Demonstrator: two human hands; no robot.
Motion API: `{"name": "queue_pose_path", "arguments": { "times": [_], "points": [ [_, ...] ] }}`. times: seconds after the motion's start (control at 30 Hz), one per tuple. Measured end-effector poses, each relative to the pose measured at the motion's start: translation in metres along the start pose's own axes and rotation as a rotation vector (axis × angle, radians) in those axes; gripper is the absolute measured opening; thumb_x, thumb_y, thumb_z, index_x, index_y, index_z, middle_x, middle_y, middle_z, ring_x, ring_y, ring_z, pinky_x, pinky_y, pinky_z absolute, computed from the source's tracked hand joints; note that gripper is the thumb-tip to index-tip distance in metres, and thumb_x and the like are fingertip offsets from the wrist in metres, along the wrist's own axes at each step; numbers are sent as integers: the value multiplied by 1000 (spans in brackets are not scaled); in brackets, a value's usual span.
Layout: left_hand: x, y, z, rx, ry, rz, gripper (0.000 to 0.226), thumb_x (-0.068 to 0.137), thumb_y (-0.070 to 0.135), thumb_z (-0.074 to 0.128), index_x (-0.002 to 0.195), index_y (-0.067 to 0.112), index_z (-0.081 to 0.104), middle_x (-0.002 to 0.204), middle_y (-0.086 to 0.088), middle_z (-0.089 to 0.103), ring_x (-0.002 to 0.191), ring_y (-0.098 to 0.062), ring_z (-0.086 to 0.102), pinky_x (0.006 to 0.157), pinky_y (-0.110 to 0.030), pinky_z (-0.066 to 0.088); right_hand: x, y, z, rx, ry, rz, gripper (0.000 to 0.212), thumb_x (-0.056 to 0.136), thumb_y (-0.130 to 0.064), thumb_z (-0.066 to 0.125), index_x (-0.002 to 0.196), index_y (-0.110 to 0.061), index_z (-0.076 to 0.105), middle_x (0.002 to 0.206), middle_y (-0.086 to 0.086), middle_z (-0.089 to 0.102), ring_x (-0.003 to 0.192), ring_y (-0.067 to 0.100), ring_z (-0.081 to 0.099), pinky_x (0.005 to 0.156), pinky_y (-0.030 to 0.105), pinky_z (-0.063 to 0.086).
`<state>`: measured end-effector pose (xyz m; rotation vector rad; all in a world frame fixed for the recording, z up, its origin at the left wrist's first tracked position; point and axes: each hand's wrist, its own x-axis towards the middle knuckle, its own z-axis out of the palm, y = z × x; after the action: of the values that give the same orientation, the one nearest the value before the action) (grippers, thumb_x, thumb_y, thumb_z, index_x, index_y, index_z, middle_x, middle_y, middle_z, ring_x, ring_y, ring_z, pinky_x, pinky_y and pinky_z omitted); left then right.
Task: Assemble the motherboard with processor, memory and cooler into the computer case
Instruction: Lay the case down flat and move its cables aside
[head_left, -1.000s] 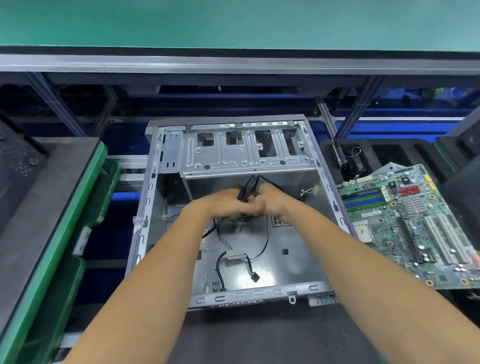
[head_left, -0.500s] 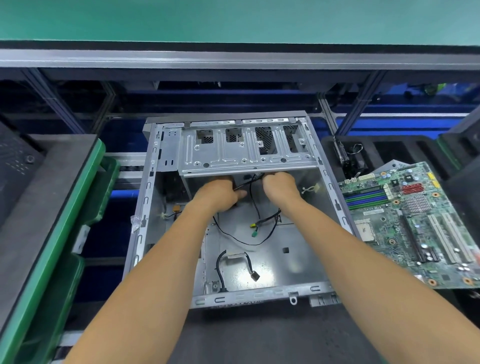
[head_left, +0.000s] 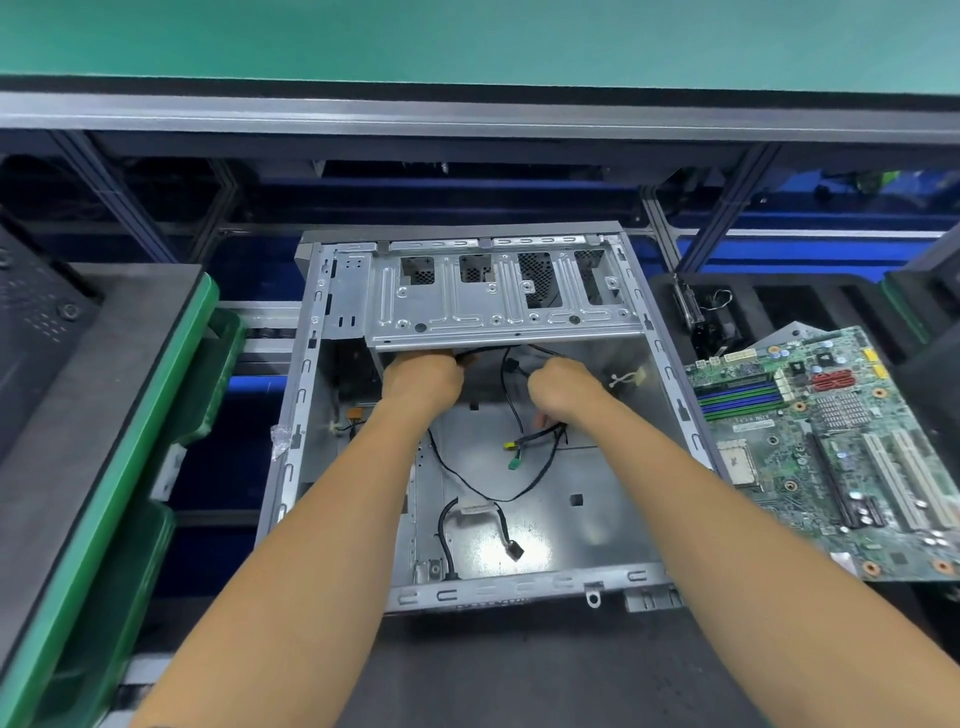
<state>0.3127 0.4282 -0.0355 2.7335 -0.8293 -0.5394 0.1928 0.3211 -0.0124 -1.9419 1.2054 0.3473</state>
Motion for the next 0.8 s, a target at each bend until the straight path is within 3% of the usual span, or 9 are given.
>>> {"name": "queue_pose_path", "arguments": {
  "times": [0.1,0.2,0.3,0.37,0.43,0.53,0.63,0.7,0.8],
  "points": [
    [2,3,1,-12,-119,103,39,98,42,38,123,18,57,119,-10,60,100,-30,56,78,-32,44,0,-1,1,-43,-69,2,27,90,-3,35,82,4,60,64,5,55,61,16,48,51,22,39],
    [-2,11,5,-93,-294,236,46,99,48,33,95,15,65,96,-4,66,87,-22,58,72,-29,40,1,0,-2,21,-4,21,31,93,-2,36,70,1,56,59,8,61,67,24,58,51,24,41],
    [-10,16,9,-119,-415,326,48,100,47,33,73,15,57,72,2,61,67,-16,55,61,-26,38,4,-5,-7,63,124,40,25,95,-1,42,109,6,61,112,18,65,108,32,60,73,28,43],
    [-18,19,9,-151,-518,354,58,99,53,27,74,9,55,71,-4,61,64,-21,55,63,-31,43,4,-2,-6,187,162,34,30,97,-5,46,122,4,57,127,20,59,115,32,57,72,26,46],
    [-24,22,7,-389,-712,304,79,96,62,15,88,0,62,82,-13,71,70,-28,66,73,-35,51,7,1,-7,351,172,13,33,99,-8,42,126,4,55,127,23,58,105,31,61,56,17,45],
    [-26,22,-1,-572,-859,302,76,92,67,23,97,2,64,71,-15,71,52,-21,63,56,-27,51,3,4,-8,450,225,7,31,98,-8,43,124,-3,58,125,22,60,93,27,64,41,12,42],
    [-24,18,-3,-462,-760,392,30,98,34,48,88,11,64,47,1,57,37,-12,44,48,-23,38,6,1,-10,435,206,-8,30,97,-7,43,122,-8,59,124,22,61,89,23,65,52,13,48],
    [-21,16,-4,-446,-599,303,24,96,25,50,79,16,64,43,6,49,42,-12,43,53,-26,36,8,0,-8,206,220,21,35,97,-9,41,127,-1,56,135,23,53,117,33,54,86,26,47],
    [-14,10,-3,-336,-287,137,21,93,24,48,82,13,62,77,-2,57,74,-20,52,66,-27,37,6,1,-5,-5,218,89,52,98,-32,30,138,-3,47,147,23,38,132,38,33,103,41,30]
  ]
}}
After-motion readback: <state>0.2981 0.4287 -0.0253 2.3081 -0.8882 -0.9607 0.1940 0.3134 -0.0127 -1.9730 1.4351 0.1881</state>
